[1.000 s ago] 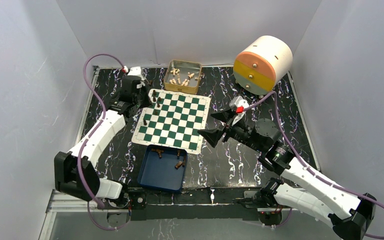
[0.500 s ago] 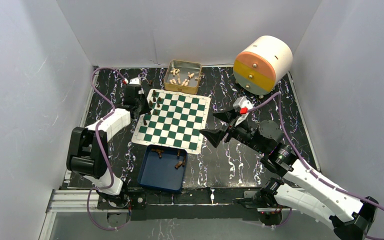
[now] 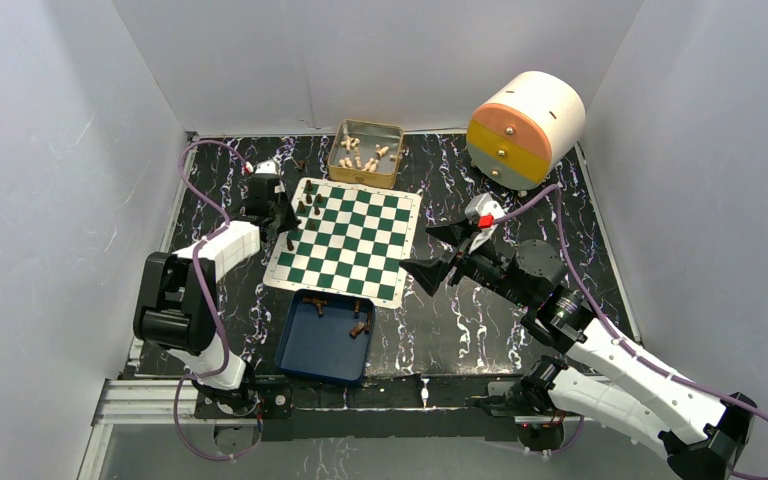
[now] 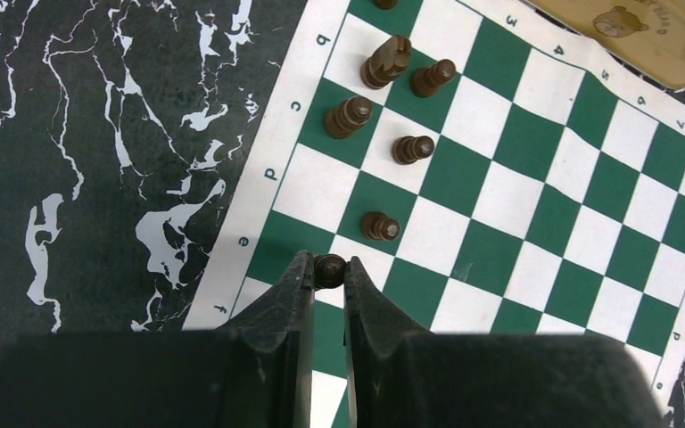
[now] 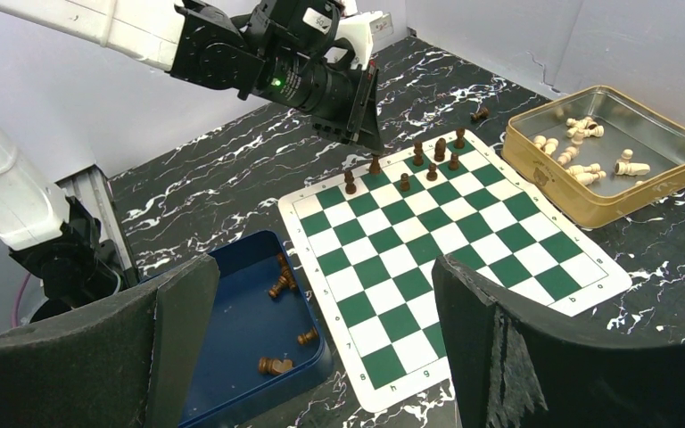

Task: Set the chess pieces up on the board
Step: Place the chess piece on the chessboard.

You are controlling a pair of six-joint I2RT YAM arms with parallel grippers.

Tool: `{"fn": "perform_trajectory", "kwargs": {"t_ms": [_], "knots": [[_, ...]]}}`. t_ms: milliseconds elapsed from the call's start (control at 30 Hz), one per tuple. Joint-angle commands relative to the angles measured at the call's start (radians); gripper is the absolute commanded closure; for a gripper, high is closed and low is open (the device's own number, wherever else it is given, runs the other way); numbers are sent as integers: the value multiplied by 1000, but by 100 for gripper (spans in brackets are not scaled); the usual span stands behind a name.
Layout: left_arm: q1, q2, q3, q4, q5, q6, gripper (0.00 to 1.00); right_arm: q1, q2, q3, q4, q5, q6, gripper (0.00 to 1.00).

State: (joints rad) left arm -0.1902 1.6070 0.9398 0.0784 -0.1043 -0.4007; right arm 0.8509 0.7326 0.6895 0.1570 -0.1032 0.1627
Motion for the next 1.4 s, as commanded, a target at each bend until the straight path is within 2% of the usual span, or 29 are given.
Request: {"fn": "perform_trajectory", "kwargs": {"t_ms": [0,1167,1233,1333,1367], "knots": [[8,11,-10,25,-30,7,100,2,-2,26,36,12,7,1],[24,80,-21,70,-5,25,100,1,-20,10,42,7,6,1],[24,88,-18,70,-3,25,96,2,-24,13,39,11,3,1],[24,91,-4,46,-8,27,76,2,-19,35,12,15,-13,1],[24,90,1,40,-8,28,72,2,-17,43,4,17,-16,1]]}}
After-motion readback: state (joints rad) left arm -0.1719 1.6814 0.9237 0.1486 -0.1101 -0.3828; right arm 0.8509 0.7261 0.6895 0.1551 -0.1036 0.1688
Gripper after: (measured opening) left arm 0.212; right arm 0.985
